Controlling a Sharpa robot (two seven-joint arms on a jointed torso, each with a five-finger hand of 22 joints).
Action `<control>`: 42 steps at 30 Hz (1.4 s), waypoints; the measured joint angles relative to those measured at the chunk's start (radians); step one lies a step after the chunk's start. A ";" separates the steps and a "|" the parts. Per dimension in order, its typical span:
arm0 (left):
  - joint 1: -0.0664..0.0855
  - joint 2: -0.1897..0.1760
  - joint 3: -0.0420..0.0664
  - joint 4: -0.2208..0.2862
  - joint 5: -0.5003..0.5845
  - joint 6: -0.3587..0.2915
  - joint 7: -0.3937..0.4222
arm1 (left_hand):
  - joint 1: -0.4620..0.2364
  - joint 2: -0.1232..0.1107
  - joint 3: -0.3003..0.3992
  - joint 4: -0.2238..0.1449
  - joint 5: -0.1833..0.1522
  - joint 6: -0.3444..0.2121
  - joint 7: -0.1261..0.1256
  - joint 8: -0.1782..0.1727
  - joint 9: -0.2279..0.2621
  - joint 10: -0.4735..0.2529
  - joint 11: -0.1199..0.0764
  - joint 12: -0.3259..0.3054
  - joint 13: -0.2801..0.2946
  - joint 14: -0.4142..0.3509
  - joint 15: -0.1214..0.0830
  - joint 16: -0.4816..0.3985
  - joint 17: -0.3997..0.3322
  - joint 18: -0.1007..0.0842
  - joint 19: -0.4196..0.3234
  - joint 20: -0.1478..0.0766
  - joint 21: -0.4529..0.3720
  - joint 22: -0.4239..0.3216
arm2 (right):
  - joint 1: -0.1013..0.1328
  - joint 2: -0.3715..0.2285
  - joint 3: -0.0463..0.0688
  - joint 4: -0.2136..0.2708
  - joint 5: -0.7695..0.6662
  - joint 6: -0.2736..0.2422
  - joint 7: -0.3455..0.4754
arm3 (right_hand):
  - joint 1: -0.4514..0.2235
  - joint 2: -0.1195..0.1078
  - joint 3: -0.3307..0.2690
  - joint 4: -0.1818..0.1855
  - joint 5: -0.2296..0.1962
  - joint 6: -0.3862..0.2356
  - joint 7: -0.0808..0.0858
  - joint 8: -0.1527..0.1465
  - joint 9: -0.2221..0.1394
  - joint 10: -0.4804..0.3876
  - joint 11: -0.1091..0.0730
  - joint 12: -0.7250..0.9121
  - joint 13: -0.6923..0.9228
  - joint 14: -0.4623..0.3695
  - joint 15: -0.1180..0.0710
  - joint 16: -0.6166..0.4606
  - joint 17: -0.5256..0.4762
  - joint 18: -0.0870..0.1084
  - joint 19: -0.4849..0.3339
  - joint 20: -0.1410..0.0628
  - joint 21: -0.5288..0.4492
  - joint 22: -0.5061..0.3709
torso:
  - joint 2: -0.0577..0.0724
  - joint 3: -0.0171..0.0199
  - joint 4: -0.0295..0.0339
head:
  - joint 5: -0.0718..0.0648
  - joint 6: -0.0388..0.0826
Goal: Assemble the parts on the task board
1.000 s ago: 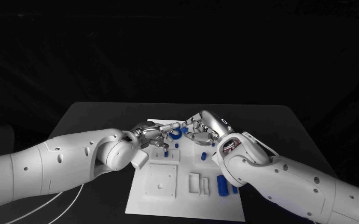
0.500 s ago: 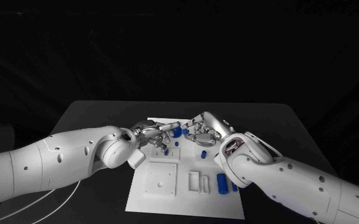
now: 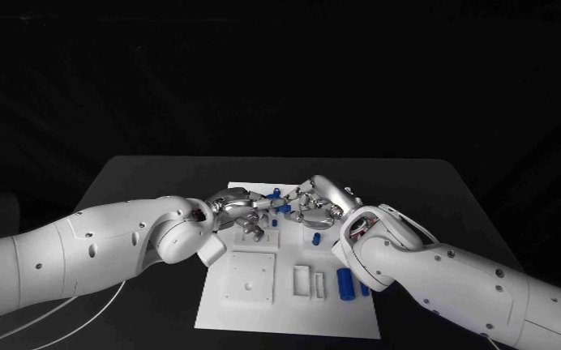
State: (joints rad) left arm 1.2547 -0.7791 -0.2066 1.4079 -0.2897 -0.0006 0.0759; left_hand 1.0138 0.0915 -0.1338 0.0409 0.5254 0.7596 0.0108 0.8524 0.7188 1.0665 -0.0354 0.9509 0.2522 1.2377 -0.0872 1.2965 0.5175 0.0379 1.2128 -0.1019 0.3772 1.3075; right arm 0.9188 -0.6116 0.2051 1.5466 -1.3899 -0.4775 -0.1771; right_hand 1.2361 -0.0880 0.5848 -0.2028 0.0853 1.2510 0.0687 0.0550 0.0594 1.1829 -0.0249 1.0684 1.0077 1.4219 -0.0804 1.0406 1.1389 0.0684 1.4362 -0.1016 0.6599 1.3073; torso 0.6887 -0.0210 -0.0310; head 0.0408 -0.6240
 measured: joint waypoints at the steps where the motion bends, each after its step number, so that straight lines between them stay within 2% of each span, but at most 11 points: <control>1: 0.000 0.000 0.000 0.001 -0.004 0.004 0.002 | 0.000 0.000 0.000 0.000 -0.001 0.003 0.003 -0.003 -0.001 -0.001 0.001 0.000 0.000 0.000 0.000 0.000 -0.001 0.000 0.000 0.000 0.000 0.000 | 0.000 0.000 0.000 0.000 0.002 0.002 0.001 | 0.000 0.000 0.000 0.000 0.000 0.000 0.000 0.000 0.000 0.000 0.000 0.000 0.000 0.000 0.000 0.000 0.000 0.000 0.000 0.000 0.000 0.000 | 0.000 0.0000 0.0001 | 0.000 0.000; 20: 0.000 0.002 0.000 0.001 -0.042 0.045 0.014 | 0.000 0.000 -0.011 0.011 -0.003 0.013 0.008 -0.046 -0.022 -0.003 0.003 -0.031 -0.020 -0.007 0.007 0.004 -0.007 0.000 -0.003 0.004 0.000 0.000 | 0.000 0.000 0.001 0.005 0.025 0.032 0.016 | 0.004 0.004 -0.006 -0.006 0.005 0.000 0.000 0.000 0.000 0.000 0.000 0.000 0.002 -0.004 -0.003 0.000 0.000 0.000 0.000 0.000 0.000 0.000 | 0.000 -0.0003 0.0009 | -0.001 -0.006; 27: 0.000 0.003 0.000 0.000 -0.045 0.053 0.012 | 0.016 0.016 0.000 0.000 0.004 0.020 0.009 -0.054 -0.025 -0.003 0.003 -0.039 -0.024 -0.007 0.007 0.004 -0.008 0.000 -0.003 0.004 0.000 0.000 | 0.001 0.000 0.001 0.008 0.031 0.040 0.021 | 0.001 0.007 -0.007 -0.007 0.005 0.000 0.000 0.000 0.000 0.000 0.000 0.000 0.003 -0.004 -0.003 0.000 0.000 0.000 0.000 0.000 0.000 0.000 | 0.000 -0.0003 0.0007 | 0.000 -0.006; 31: -0.001 0.003 -0.001 -0.001 -0.046 0.056 0.011 | 0.021 0.021 0.018 -0.012 0.025 0.020 0.009 -0.063 -0.026 -0.001 0.006 -0.046 -0.026 -0.013 0.006 0.008 -0.009 0.000 -0.006 0.001 0.000 0.000 | 0.001 0.000 0.001 0.009 0.034 0.047 0.024 | -0.003 0.011 -0.011 -0.011 0.012 0.000 0.000 0.000 0.000 -0.004 -0.004 0.000 0.004 -0.004 -0.003 0.000 0.000 0.000 0.000 0.000 -0.001 0.000 | 0.000 -0.0003 0.0006 | 0.000 -0.007; 36: -0.001 0.003 -0.001 -0.002 -0.046 0.059 0.011 | 0.021 0.021 0.048 -0.031 0.078 0.020 0.009 -0.069 -0.025 -0.001 0.006 -0.055 -0.029 -0.014 0.007 0.008 -0.010 0.000 -0.011 0.003 0.000 0.000 | 0.001 -0.001 0.002 0.010 0.036 0.057 0.027 | -0.004 0.012 -0.012 -0.012 0.012 0.000 0.000 0.000 0.000 -0.004 -0.004 0.000 0.004 -0.004 -0.003 0.000 0.000 0.000 -0.002 -0.002 -0.004 0.000 | 0.000 -0.0004 0.0005 | 0.000 -0.007; 38: -0.001 0.002 -0.001 -0.002 -0.046 0.060 0.010 | 0.021 0.031 0.073 -0.042 0.102 0.020 0.009 -0.075 -0.025 -0.001 0.006 -0.057 -0.031 -0.014 0.007 0.008 -0.010 0.000 -0.011 0.003 0.000 0.001 | 0.001 -0.001 0.002 0.010 0.036 0.060 0.027 | -0.004 0.012 -0.012 -0.013 0.012 0.000 0.000 0.000 0.000 -0.004 -0.004 0.000 0.004 -0.004 -0.003 0.000 0.000 0.000 -0.004 -0.004 -0.004 0.000 | 0.000 -0.0004 0.0005 | 0.000 -0.007; 42: -0.001 0.002 -0.001 -0.003 -0.045 0.061 0.010 | 0.020 0.032 0.104 -0.062 0.130 0.020 0.009 -0.075 -0.025 -0.001 0.006 -0.062 -0.031 -0.014 0.007 0.008 -0.011 0.000 -0.011 0.003 0.000 0.001 | 0.001 -0.001 0.002 0.011 0.037 0.066 0.029 | -0.004 0.012 -0.014 -0.011 0.012 0.000 0.000 0.000 0.000 -0.004 -0.004 0.000 0.005 -0.004 -0.003 0.000 0.000 0.000 -0.007 0.000 -0.004 0.000 | 0.000 -0.0006 0.0006 | 0.000 -0.007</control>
State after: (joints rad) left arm 1.2533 -0.7769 -0.2077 1.4045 -0.3350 0.0609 0.0855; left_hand 1.0341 0.1238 -0.0299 -0.0214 0.6554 0.7791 0.0197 0.7774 0.6940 1.0655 -0.0295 0.8889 0.2211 1.2235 -0.0802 1.3049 0.5062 0.0378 1.2021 -0.0985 0.3773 1.3080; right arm 0.9202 -0.6124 0.2070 1.5571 -1.3527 -0.4112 -0.1484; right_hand 1.2321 -0.0764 0.5707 -0.2136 0.0970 1.2509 0.0687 0.0550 0.0593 1.1792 -0.0285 1.0683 1.0125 1.4184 -0.0838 1.0406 1.1386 0.0684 1.4290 -0.1016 0.6559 1.3073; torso 0.6883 -0.0216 -0.0304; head 0.0407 -0.6312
